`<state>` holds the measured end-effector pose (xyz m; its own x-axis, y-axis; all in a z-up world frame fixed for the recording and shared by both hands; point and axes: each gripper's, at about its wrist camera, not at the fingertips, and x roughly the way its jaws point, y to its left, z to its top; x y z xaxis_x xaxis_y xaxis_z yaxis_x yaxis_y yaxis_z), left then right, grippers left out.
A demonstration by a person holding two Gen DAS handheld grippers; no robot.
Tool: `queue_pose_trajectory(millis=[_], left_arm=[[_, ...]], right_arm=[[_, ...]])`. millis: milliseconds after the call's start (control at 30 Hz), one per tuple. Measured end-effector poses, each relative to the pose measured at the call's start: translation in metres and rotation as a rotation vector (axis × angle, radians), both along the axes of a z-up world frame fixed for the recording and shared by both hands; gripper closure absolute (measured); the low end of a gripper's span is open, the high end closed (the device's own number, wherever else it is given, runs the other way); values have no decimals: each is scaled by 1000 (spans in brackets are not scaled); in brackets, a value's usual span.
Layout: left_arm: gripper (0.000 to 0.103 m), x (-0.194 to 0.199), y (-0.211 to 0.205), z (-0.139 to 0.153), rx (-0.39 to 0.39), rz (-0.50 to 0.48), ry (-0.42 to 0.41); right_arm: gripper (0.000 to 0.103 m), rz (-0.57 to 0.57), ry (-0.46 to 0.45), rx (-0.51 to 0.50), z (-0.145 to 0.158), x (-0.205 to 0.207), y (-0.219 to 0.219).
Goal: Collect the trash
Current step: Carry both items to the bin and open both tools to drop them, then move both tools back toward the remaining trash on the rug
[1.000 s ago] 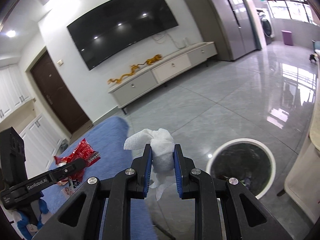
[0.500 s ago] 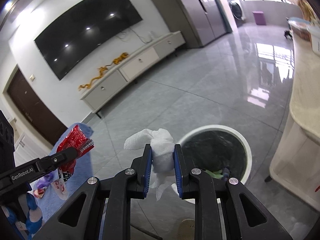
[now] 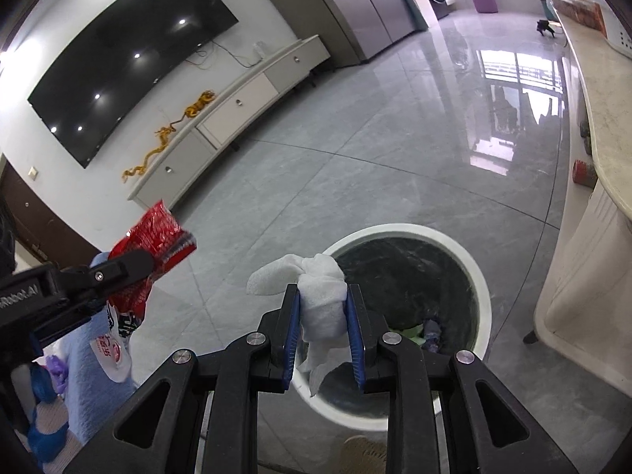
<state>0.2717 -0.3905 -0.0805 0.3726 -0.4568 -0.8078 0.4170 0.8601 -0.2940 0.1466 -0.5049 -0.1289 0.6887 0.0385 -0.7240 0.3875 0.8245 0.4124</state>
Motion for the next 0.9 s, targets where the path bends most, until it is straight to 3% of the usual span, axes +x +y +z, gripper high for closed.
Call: queue_pose_trajectory(millis=[67, 200, 367, 567, 900], left_arm=[[85, 5, -11, -6, -16, -8, 21], [42, 9, -18, -10, -37, 5, 34], [42, 1, -14, -3, -66, 28, 34], [42, -20, 0, 23, -41, 105, -52], [42, -60, 74, 102, -61, 305, -269]], right_arm=[[75, -18, 10, 4, -3, 3, -5], [58, -57, 21, 3, -6, 0, -16], [54, -105, 32, 7, -7, -11, -24], [53, -134, 18, -7, 13, -23, -20], [47, -106, -88, -133, 107, -29, 14]])
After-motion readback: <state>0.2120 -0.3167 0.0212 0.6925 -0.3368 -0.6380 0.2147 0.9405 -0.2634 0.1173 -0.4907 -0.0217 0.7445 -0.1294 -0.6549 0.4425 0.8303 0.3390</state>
